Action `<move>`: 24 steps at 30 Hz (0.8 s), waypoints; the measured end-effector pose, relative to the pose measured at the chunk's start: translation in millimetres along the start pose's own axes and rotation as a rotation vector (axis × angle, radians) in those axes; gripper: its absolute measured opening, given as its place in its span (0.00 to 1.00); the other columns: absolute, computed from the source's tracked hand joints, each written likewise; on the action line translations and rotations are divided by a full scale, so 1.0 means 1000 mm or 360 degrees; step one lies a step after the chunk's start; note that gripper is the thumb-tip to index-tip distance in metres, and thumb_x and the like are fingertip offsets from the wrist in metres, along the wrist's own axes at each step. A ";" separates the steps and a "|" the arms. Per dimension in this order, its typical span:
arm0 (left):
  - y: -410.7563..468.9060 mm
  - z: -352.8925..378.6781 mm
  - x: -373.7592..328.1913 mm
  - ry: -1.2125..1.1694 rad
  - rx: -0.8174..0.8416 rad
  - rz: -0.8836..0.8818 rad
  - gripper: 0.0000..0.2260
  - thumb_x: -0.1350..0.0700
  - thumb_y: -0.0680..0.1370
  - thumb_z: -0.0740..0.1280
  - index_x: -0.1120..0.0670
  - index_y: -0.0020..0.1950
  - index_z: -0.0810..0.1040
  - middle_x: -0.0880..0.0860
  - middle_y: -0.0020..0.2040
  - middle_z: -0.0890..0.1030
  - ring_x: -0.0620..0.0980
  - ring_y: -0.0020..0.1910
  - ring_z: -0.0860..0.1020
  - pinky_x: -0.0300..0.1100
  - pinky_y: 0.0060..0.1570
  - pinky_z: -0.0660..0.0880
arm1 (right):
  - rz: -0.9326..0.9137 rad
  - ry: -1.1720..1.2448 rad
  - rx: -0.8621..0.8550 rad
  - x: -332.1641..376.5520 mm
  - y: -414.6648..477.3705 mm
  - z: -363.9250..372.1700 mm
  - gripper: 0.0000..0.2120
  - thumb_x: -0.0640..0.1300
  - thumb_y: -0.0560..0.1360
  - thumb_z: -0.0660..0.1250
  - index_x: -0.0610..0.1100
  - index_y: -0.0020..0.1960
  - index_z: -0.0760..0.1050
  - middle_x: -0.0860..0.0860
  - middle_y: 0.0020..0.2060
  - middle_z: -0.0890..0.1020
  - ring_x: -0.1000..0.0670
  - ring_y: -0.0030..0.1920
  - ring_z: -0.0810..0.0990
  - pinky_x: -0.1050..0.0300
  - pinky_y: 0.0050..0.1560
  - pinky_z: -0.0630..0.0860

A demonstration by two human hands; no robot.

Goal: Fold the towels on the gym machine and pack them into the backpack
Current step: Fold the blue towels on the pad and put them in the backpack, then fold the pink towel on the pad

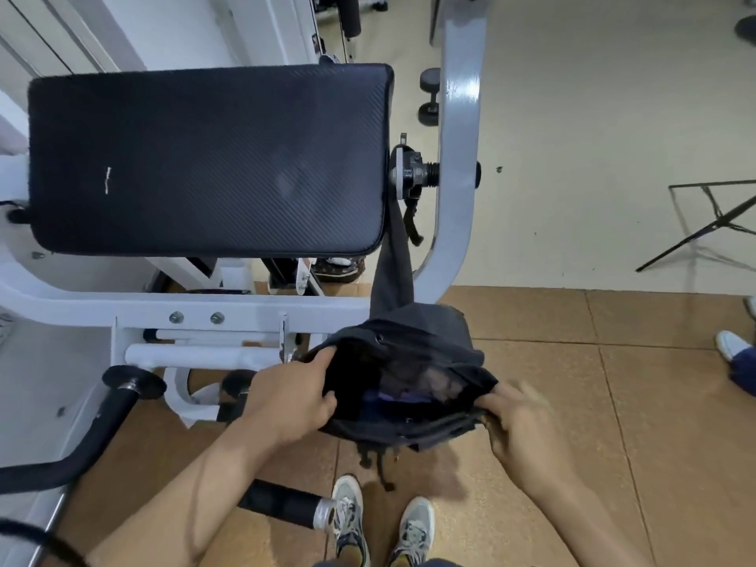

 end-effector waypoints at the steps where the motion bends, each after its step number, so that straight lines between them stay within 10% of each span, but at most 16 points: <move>1: 0.004 0.002 0.003 -0.0003 -0.0005 -0.0014 0.28 0.45 0.78 0.60 0.43 0.76 0.54 0.50 0.50 0.82 0.54 0.46 0.80 0.44 0.35 0.68 | 0.0045 0.0015 -0.0035 -0.002 0.001 0.002 0.12 0.32 0.65 0.71 0.48 0.41 0.81 0.56 0.36 0.79 0.49 0.38 0.74 0.58 0.34 0.71; 12: -0.008 0.060 0.036 0.0037 0.0402 0.0251 0.28 0.46 0.80 0.58 0.43 0.78 0.51 0.48 0.65 0.73 0.52 0.67 0.70 0.64 0.70 0.50 | 0.0223 -0.0436 0.0624 0.034 0.010 0.061 0.07 0.49 0.76 0.62 0.50 0.40 0.73 0.50 0.41 0.82 0.45 0.43 0.80 0.53 0.36 0.74; 16: -0.030 0.044 0.057 -0.0227 0.0138 0.0464 0.16 0.53 0.80 0.57 0.44 0.67 0.74 0.45 0.62 0.75 0.49 0.63 0.71 0.50 0.63 0.64 | 0.0193 -0.0371 0.0457 0.083 0.020 0.043 0.08 0.46 0.77 0.61 0.48 0.44 0.78 0.52 0.39 0.83 0.47 0.40 0.81 0.50 0.38 0.77; 24: -0.108 -0.011 0.206 -0.0808 -0.0266 0.0342 0.13 0.53 0.82 0.58 0.44 0.64 0.77 0.42 0.57 0.79 0.43 0.57 0.76 0.41 0.57 0.74 | -0.0003 0.0034 0.0289 0.300 0.048 0.031 0.08 0.50 0.78 0.65 0.53 0.55 0.80 0.58 0.47 0.85 0.55 0.47 0.81 0.52 0.49 0.79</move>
Point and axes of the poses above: each hand's wrist, its own y-axis towards the middle knuckle, its own z-axis out of the palm, x = y × z, the point moved 8 cm from there along y, towards the middle knuckle
